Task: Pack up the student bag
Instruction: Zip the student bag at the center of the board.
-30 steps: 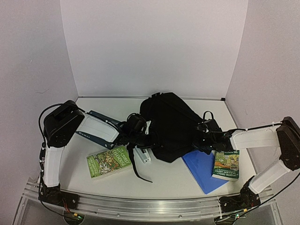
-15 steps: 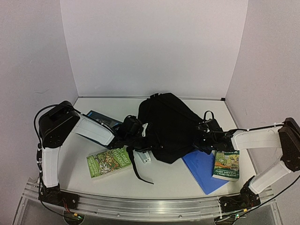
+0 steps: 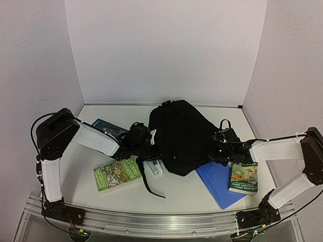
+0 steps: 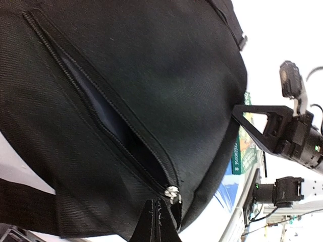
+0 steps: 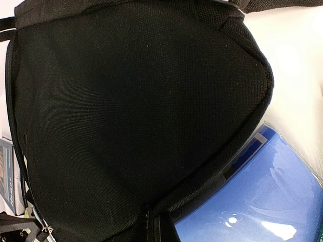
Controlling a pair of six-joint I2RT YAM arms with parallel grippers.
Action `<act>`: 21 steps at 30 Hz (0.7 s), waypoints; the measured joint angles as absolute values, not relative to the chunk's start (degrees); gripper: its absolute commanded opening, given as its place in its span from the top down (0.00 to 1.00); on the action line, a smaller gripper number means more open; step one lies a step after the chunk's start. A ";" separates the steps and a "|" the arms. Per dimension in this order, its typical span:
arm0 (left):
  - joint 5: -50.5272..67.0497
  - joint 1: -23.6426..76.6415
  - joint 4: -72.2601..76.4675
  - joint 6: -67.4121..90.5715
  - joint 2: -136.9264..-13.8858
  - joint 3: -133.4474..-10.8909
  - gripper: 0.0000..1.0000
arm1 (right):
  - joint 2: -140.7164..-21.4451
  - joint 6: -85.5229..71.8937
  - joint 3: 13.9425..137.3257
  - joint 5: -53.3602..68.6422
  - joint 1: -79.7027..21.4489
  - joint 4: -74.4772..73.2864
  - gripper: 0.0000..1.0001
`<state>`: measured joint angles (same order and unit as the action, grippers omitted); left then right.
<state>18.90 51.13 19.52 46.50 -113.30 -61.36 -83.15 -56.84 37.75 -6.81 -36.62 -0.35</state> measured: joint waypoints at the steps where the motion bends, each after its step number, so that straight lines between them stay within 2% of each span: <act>1: 17.99 51.00 19.51 46.50 -113.30 -61.36 1.00 | -83.05 -56.84 37.72 -6.81 -36.62 -0.32 1.00; 21: 13.53 47.38 19.01 46.33 -114.95 -66.33 1.00 | -83.00 -56.86 37.58 -6.79 -36.69 0.43 1.00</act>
